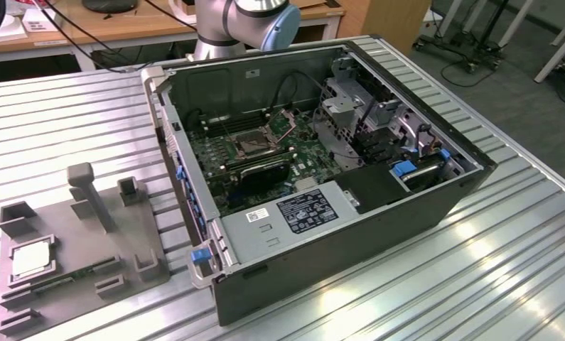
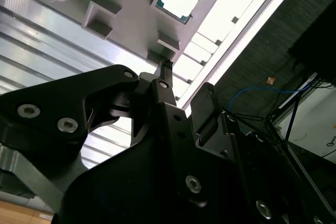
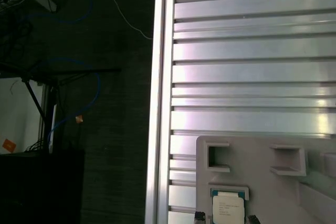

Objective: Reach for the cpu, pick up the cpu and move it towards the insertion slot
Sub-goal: 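Pick up the cpu and move it towards the insertion slot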

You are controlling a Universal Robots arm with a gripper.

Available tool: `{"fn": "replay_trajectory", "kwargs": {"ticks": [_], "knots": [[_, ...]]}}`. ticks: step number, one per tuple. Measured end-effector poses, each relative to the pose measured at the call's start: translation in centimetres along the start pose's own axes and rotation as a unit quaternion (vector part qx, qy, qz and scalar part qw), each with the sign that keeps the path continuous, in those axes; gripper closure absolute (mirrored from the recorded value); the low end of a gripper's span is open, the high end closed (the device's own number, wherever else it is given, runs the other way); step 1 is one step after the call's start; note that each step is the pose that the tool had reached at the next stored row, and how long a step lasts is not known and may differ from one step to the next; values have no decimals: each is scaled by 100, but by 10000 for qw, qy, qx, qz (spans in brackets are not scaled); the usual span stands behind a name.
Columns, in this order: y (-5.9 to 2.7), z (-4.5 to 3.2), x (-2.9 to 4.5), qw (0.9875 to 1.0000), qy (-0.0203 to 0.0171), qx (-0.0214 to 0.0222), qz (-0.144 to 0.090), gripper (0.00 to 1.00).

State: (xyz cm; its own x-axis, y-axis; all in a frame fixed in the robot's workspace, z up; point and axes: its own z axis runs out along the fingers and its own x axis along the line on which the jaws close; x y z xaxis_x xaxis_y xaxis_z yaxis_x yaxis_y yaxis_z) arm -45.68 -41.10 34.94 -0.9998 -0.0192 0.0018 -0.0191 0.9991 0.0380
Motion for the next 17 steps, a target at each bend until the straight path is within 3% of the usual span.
{"fn": "replay_trajectory", "kwargs": {"ticks": [17], "knots": [[-38, 66, 1, 10000, 0, 0, 1, 58]]}}
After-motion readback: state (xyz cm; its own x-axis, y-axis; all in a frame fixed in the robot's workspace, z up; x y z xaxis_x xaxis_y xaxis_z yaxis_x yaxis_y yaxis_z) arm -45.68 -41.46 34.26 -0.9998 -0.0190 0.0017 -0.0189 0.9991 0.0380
